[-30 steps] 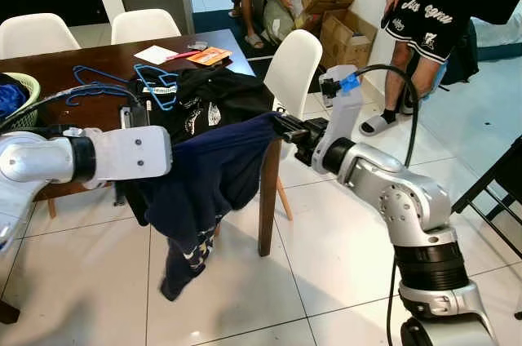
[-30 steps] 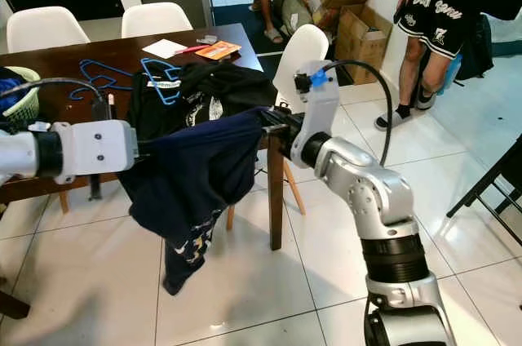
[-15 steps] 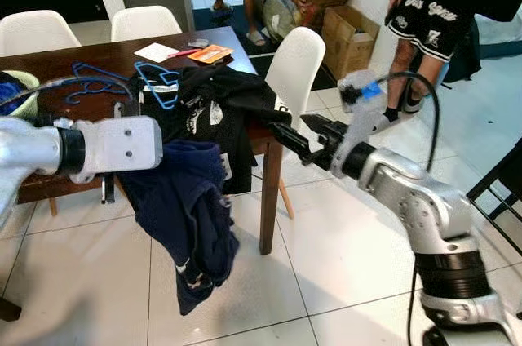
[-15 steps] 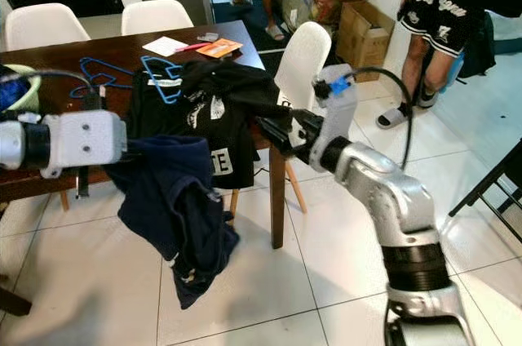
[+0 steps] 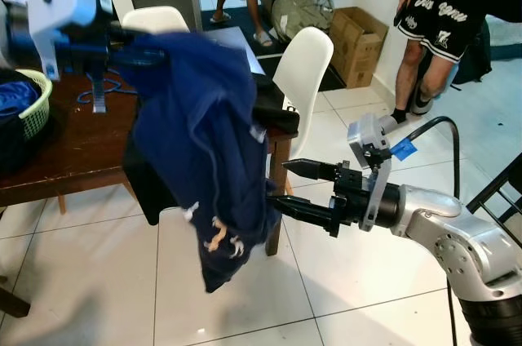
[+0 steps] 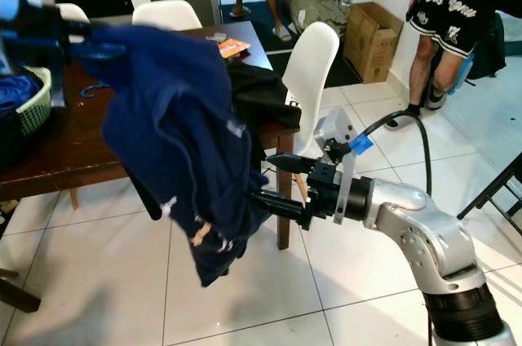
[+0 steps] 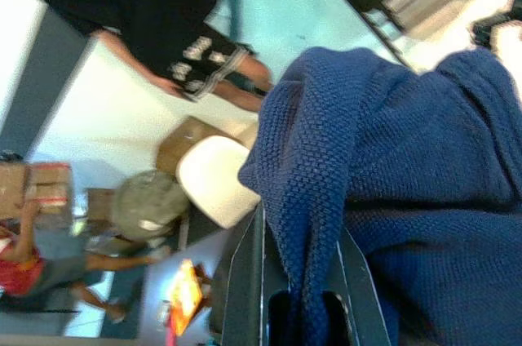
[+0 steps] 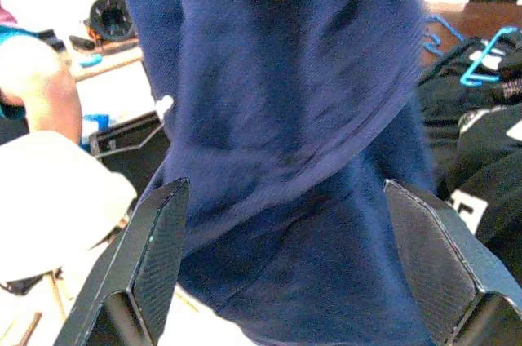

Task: Hang hanger

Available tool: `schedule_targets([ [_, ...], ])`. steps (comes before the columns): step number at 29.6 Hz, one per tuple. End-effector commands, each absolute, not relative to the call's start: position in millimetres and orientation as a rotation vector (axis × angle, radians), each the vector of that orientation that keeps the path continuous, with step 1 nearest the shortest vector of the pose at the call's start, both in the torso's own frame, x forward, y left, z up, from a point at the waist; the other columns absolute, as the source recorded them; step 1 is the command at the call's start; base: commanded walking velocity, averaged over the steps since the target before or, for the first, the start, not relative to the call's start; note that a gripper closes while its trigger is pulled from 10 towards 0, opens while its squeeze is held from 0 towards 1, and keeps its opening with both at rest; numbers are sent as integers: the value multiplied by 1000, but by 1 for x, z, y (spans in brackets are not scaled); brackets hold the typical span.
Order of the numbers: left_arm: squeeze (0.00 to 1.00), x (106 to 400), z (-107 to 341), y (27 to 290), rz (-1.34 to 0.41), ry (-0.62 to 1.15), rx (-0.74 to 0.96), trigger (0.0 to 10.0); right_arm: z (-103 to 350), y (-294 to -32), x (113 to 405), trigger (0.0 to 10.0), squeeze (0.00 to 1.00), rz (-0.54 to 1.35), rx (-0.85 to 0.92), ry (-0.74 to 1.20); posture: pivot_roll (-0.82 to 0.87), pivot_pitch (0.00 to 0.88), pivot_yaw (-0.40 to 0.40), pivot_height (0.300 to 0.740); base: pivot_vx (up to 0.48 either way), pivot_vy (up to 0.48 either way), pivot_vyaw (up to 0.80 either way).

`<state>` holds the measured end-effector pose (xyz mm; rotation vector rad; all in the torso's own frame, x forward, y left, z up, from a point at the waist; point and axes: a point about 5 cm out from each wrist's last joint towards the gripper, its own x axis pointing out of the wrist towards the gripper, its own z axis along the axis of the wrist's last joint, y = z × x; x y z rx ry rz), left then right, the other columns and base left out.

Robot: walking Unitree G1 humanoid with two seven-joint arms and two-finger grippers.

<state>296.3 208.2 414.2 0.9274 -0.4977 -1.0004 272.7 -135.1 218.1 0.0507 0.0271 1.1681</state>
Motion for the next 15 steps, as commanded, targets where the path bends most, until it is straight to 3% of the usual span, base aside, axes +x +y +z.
schedule_targets([
  [1, 0, 296, 421, 210, -974, -527, 932, 10000, 221, -134, 272, 10000, 0, 1167, 56, -6, 38, 65, 67, 740, 0, 0, 0],
  [8, 0, 294, 454, 211, -961, -652, 891, 10000, 226, -125, 271, 10000, 0, 1138, 221, -77, 39, 68, 82, 740, 0, 0, 0],
  [15, 0, 296, 462, 212, -928, -682, 900, 10000, 223, -111, 262, 10000, 0, 1188, 233, -73, 45, 69, 89, 740, 0, 0, 0],
])
